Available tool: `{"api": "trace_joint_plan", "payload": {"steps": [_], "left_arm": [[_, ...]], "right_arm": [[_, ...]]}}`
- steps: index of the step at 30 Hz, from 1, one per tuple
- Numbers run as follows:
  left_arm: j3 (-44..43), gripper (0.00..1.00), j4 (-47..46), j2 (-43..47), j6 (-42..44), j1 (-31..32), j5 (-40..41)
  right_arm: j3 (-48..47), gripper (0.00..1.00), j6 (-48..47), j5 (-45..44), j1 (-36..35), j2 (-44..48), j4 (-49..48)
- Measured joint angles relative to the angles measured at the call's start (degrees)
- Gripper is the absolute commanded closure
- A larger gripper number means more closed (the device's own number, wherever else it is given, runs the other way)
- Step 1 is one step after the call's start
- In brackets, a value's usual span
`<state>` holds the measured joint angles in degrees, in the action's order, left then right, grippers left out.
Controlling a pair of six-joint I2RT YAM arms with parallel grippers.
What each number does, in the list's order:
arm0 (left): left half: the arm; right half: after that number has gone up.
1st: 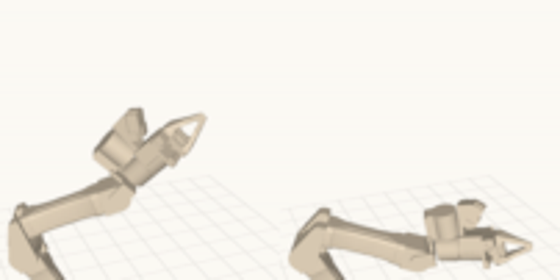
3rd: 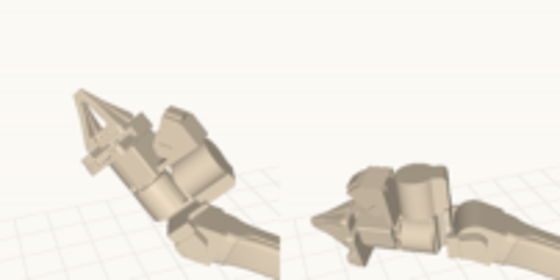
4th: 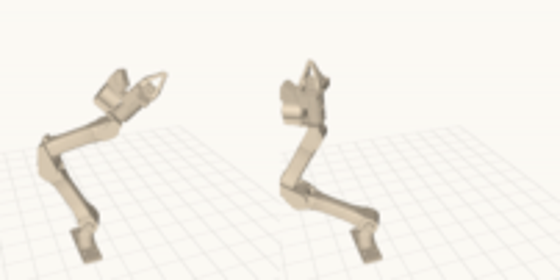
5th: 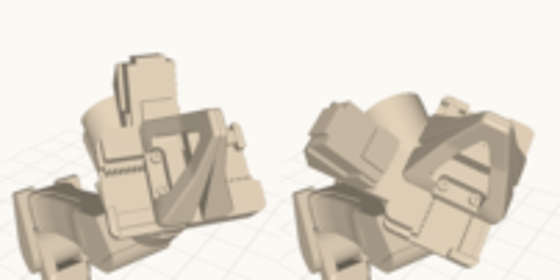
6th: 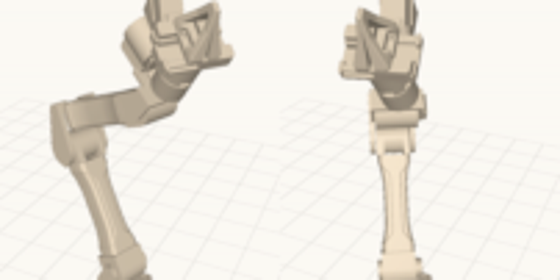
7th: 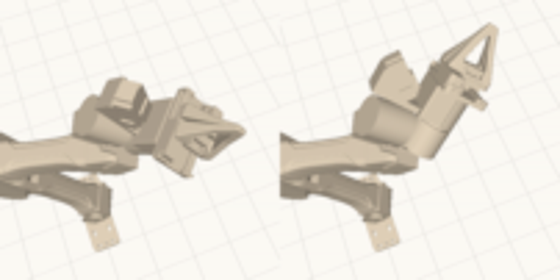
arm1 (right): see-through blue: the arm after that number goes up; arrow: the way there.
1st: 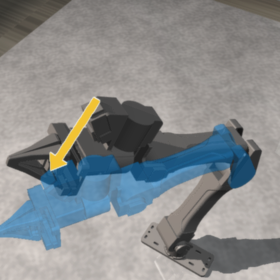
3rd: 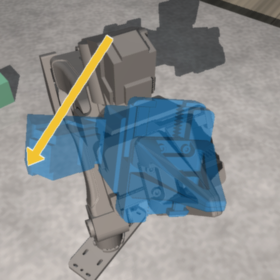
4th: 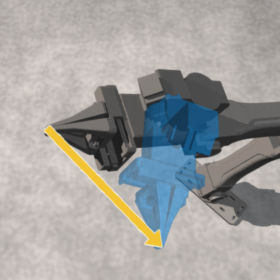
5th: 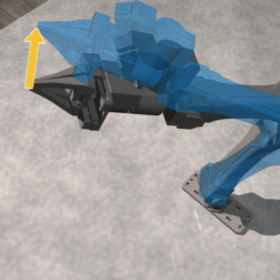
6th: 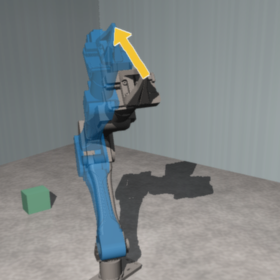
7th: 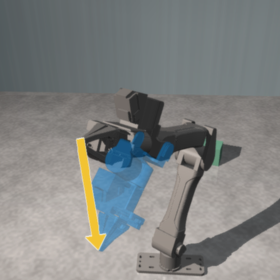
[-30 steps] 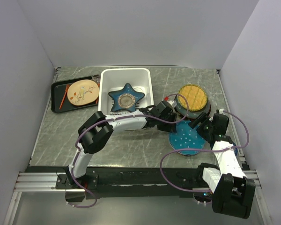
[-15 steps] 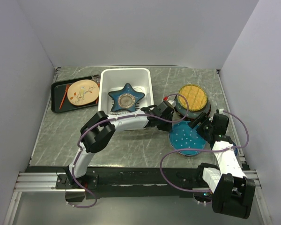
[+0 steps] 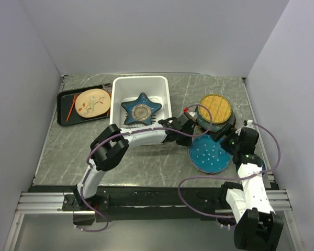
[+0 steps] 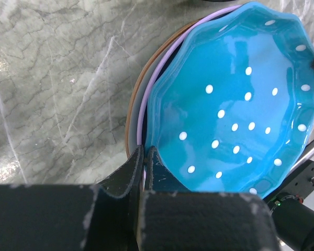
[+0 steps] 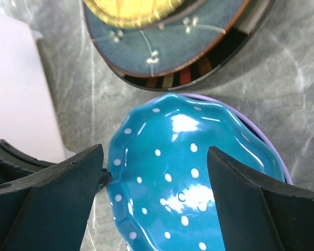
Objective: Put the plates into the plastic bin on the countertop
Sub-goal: Pick up the plate from the corner of the board.
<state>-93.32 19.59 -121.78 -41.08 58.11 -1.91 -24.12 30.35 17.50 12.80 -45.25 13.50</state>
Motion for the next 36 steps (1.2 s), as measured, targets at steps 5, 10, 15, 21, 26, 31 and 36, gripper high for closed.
{"api": "trace_joint_plan", "payload": {"steps": [5,10,15,21,26,31,36], "left_arm": [[-0.37,0.99,1.55,0.42,0.37,0.33,1.86],[0.44,0.99,2.80,2.25,0.39,0.42,3.06],[1.38,0.99,4.15,5.73,0.55,0.20,4.70],[1.77,0.99,5.29,8.39,1.07,-0.85,6.21],[2.14,0.99,5.20,8.96,1.22,-1.03,6.38],[2.19,0.99,5.29,9.05,1.22,-1.18,6.49],[2.19,0.99,5.11,9.35,1.22,-1.55,6.47]], "right_arm": [[-0.96,0.12,-0.24,-2.16,0.00,4.70,2.01],[-1.33,0.12,-0.22,-4.83,0.00,5.40,2.84],[-1.33,0.13,-0.24,-5.40,0.00,1.20,3.48],[-1.33,0.15,-0.24,-5.35,0.00,-1.42,3.69],[-1.33,0.18,-0.22,-5.38,0.00,-3.74,3.58],[-1.33,0.23,-0.20,-5.14,0.00,-7.26,3.45],[-1.33,0.24,-0.20,-4.98,0.11,-10.69,1.57]]}}
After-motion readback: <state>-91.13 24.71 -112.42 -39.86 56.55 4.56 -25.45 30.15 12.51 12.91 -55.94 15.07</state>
